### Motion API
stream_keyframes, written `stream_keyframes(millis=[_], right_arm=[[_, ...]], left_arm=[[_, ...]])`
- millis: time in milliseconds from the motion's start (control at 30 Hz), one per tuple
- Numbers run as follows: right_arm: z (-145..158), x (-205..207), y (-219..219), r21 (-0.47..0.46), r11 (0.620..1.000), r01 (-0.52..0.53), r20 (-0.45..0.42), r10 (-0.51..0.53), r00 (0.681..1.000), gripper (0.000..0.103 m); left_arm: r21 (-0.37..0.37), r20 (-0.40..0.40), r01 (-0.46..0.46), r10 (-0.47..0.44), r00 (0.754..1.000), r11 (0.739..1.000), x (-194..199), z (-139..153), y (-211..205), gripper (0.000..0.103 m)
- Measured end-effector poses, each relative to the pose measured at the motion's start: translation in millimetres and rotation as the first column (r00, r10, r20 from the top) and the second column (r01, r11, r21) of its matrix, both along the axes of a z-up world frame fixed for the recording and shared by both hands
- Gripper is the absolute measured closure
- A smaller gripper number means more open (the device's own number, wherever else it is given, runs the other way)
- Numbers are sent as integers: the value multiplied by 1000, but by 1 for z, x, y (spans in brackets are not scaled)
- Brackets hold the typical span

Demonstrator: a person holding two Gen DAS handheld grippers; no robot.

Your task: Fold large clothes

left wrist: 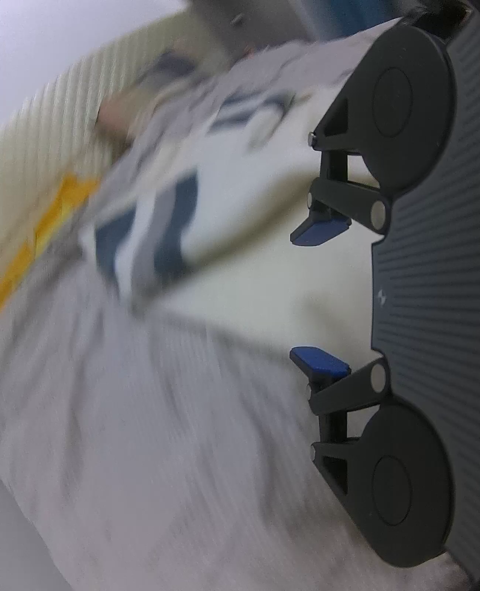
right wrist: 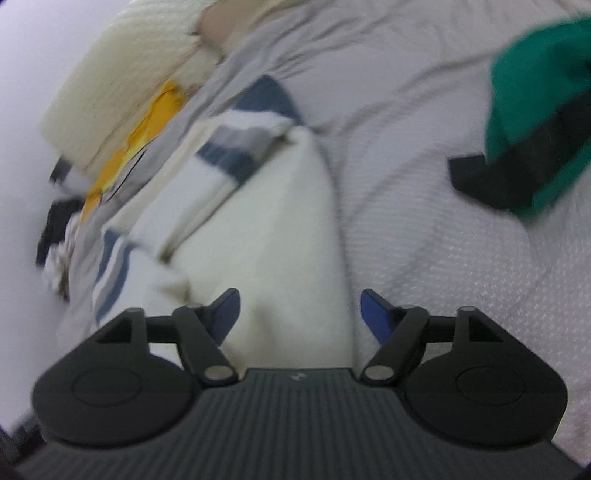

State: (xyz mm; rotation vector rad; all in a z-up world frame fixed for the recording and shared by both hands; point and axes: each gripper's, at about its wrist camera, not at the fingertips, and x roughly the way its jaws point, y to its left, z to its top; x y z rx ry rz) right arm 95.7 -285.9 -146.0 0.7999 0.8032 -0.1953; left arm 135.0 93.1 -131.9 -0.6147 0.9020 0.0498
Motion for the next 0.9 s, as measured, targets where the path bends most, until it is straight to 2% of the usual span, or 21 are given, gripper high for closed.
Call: stream_keyframes(millis=[67, 100, 200, 233, 300, 367, 533, 567, 633, 667, 733, 900], right_arm=[[-17, 7, -3, 62, 998, 9, -29, -7, 1000, 27], [-22, 8, -3, 105, 995, 3, -17, -1, 1000, 27], [-25, 9, 4, 249, 966, -76, 58, 64, 996, 26], [-22, 8, 8, 267, 958, -105, 87, 85, 993, 26], [-7, 4, 17, 246, 954, -172, 158, 136, 978, 26], [7, 0, 25, 233, 944, -232, 230, 179, 957, 26], [30, -6, 33, 252, 896, -365, 393, 250, 885, 26], [33, -7, 35, 249, 888, -388, 415, 264, 871, 26], [38, -3, 39, 244, 875, -418, 434, 287, 854, 26], [38, -4, 40, 243, 870, -428, 436, 296, 850, 26], [39, -4, 41, 245, 864, -439, 436, 306, 846, 26], [33, -18, 38, 288, 861, -419, 402, 288, 869, 26]], left_arm=[[-14, -46, -41, 40, 998, 999, -1, -10, 12, 37], [-36, -73, -49, 46, 996, 998, 0, -16, 17, 37], [-115, -111, -25, 13, 994, 993, 1, -29, 18, 37], [-140, -104, -9, -6, 995, 990, -2, -29, 18, 37], [-156, -98, 29, -45, 994, 987, -4, -28, 13, 37], [-123, -107, 62, -75, 991, 990, -5, -27, 5, 36], [-95, -121, 96, -107, 987, 991, -8, -28, -4, 37], [-93, -118, 101, -112, 987, 990, -8, -28, -5, 43], [-88, -110, 122, -131, 985, 989, -10, -27, -8, 66], [-75, -103, 124, -132, 986, 989, -10, -26, -10, 82], [-64, -57, 119, -123, 991, 991, -13, -19, -11, 87], [-87, 52, 60, -55, 997, 994, -18, -1, -1, 89]])
